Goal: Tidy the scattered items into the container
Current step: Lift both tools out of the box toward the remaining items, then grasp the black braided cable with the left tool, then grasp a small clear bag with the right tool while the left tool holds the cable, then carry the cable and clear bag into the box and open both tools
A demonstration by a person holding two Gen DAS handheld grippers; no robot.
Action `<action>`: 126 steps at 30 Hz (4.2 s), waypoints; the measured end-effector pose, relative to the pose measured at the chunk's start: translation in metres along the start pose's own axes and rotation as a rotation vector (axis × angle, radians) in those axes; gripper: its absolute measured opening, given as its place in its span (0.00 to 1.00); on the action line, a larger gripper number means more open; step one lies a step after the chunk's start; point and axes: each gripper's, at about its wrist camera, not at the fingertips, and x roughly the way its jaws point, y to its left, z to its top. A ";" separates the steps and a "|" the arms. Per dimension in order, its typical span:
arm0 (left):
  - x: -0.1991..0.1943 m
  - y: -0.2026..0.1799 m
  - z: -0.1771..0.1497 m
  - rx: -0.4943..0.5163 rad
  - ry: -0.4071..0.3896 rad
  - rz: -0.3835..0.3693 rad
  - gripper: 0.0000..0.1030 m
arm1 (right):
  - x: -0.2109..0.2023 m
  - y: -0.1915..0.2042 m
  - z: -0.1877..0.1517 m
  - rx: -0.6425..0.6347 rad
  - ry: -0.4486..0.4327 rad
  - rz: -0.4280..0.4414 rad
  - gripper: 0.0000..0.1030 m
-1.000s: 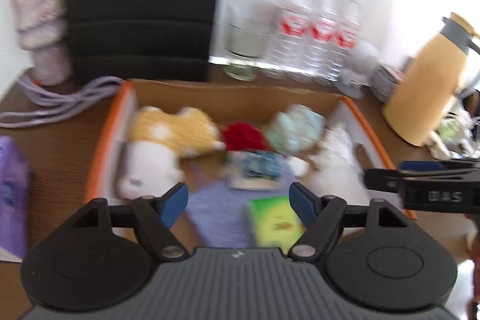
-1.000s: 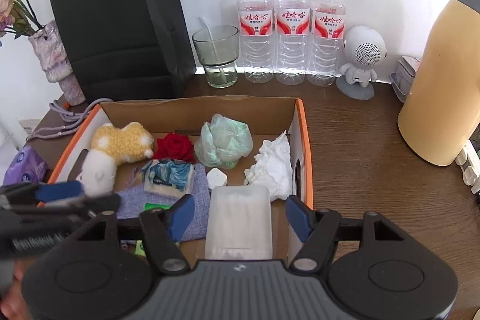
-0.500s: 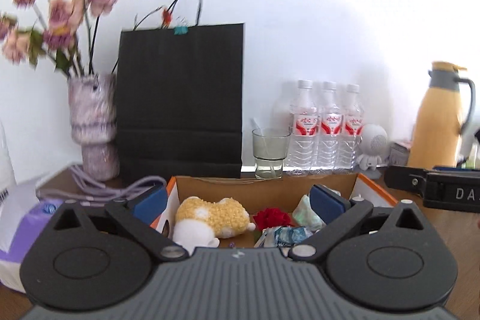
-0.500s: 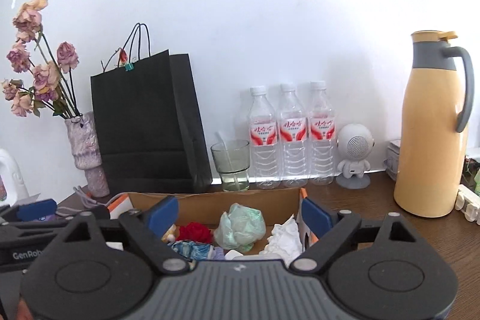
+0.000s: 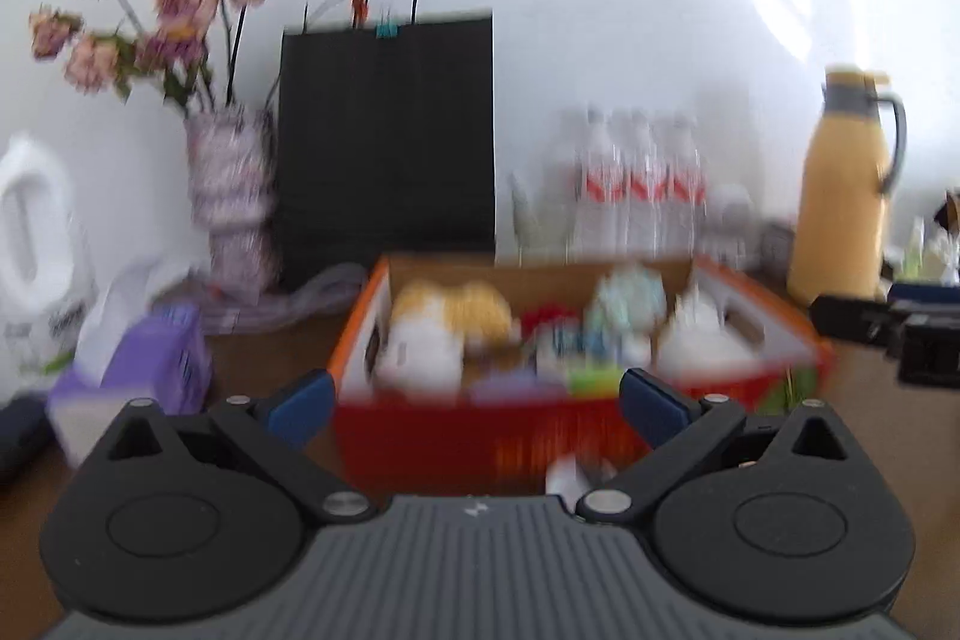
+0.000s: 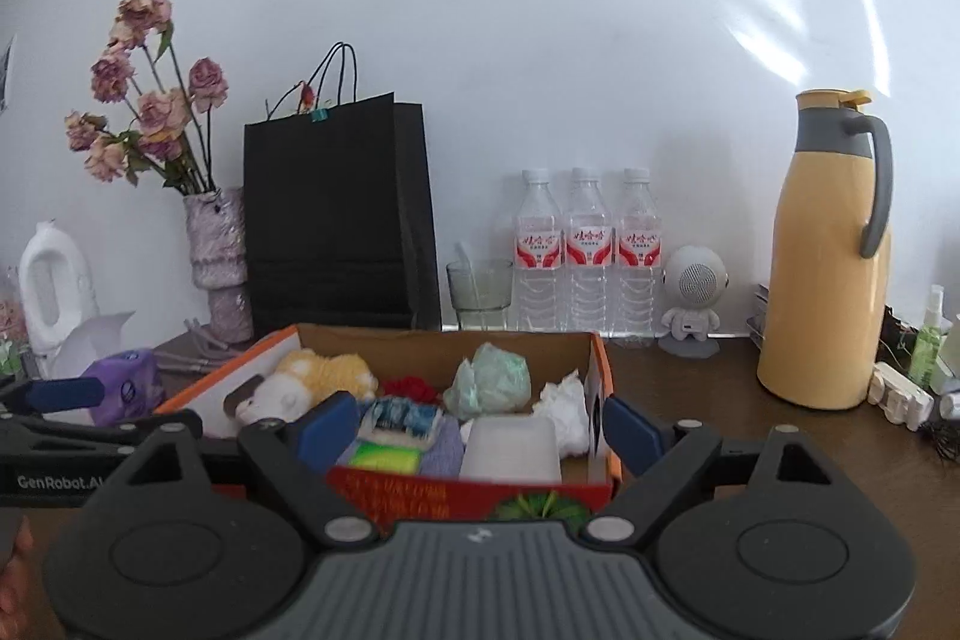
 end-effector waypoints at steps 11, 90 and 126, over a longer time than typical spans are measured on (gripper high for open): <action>0.040 -0.007 -0.013 -0.087 0.214 -0.234 0.59 | -0.037 0.003 -0.058 0.098 0.135 -0.011 0.63; -0.104 0.010 -0.021 -0.173 0.039 -0.125 0.19 | -0.107 0.053 -0.026 -0.045 0.015 0.006 0.05; 0.231 0.006 0.087 0.024 0.381 -0.130 0.40 | 0.222 -0.060 0.098 0.012 0.351 0.004 0.05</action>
